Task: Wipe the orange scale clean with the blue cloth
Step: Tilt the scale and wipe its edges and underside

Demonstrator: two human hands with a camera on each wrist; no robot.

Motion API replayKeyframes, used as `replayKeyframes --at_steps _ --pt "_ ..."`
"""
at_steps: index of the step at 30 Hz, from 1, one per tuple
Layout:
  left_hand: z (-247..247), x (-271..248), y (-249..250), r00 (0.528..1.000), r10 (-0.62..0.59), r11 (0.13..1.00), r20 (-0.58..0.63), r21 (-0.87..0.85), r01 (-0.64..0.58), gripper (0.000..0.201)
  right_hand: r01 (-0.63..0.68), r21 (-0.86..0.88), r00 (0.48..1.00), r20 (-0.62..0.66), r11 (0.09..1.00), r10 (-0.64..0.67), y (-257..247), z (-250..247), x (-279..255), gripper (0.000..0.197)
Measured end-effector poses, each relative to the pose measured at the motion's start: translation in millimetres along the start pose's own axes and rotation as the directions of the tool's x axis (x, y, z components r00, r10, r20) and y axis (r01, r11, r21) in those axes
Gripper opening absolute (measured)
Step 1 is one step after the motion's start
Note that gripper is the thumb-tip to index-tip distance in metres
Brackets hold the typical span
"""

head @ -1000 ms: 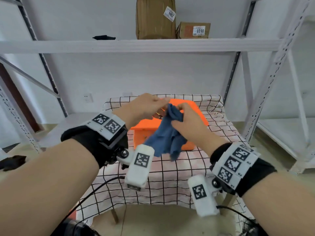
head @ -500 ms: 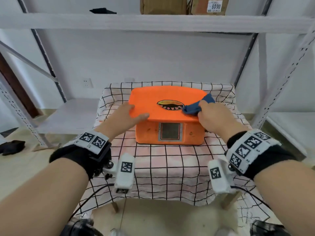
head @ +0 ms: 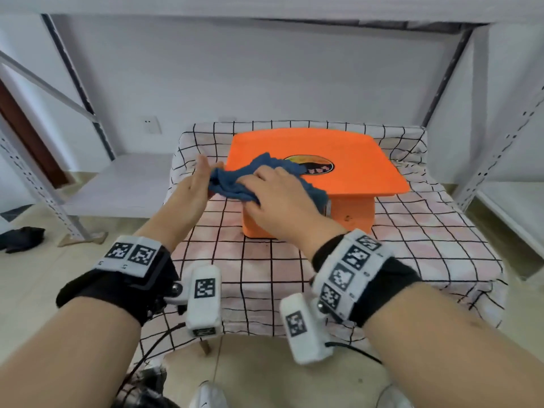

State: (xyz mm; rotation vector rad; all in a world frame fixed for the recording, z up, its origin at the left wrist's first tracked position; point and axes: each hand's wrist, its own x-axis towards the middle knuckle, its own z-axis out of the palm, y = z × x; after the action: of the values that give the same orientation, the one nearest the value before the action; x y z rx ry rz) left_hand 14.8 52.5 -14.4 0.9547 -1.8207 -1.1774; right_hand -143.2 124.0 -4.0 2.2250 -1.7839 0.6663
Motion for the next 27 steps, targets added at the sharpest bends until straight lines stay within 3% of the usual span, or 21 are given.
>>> replayKeyframes --at_steps 3,7,10,15,17,19,22,24,27 --pt "9.2 -1.0 -1.1 0.999 0.047 0.999 0.009 0.002 -0.047 0.073 -0.127 -0.016 0.982 -0.141 0.992 0.124 43.3 -13.0 -25.9 0.044" --pt "19.2 -1.4 -4.9 0.989 0.146 0.959 -0.031 0.251 -0.134 0.058 -0.401 -0.037 0.890 -0.253 0.915 0.379 104.2 -31.0 -70.0 0.047" --pt "18.8 3.3 -11.8 0.986 0.157 0.944 -0.053 0.300 -0.134 0.064 -0.441 -0.071 0.864 -0.304 0.895 0.401 106.3 -28.3 -81.0 0.044" --pt "27.1 10.9 -16.4 0.952 0.261 0.879 -0.160 0.448 -0.165 0.039 -0.369 0.083 0.865 -0.335 0.926 0.374 115.6 -30.7 -71.9 0.029" --pt "31.7 14.1 -15.3 0.933 0.309 0.877 -0.184 0.433 -0.205 0.041 -0.331 0.309 0.776 -0.448 0.892 0.443 113.9 -37.3 -66.5 0.023" --pt "36.3 19.5 -8.3 0.915 0.343 0.888 -0.214 0.393 -0.241 0.050 -0.271 0.467 0.630 -0.575 0.842 0.522 107.9 -48.4 -59.5 0.021" --pt "53.2 30.7 11.9 0.877 0.381 0.901 -0.294 0.333 -0.279 0.052 -0.214 0.449 0.478 -0.727 0.868 0.493 104.7 -66.4 -53.3 0.023" --pt "66.2 36.9 25.9 0.866 0.341 0.934 -0.365 0.237 -0.268 0.039 -0.214 0.416 0.440 -0.766 0.884 0.468 107.5 -68.4 -56.4 0.024" --pt "75.4 45.8 36.5 0.854 0.287 0.957 -0.434 0.171 -0.235 0.035 -0.249 0.439 0.462 -0.729 0.863 0.504 115.9 -61.6 -69.8 0.026"
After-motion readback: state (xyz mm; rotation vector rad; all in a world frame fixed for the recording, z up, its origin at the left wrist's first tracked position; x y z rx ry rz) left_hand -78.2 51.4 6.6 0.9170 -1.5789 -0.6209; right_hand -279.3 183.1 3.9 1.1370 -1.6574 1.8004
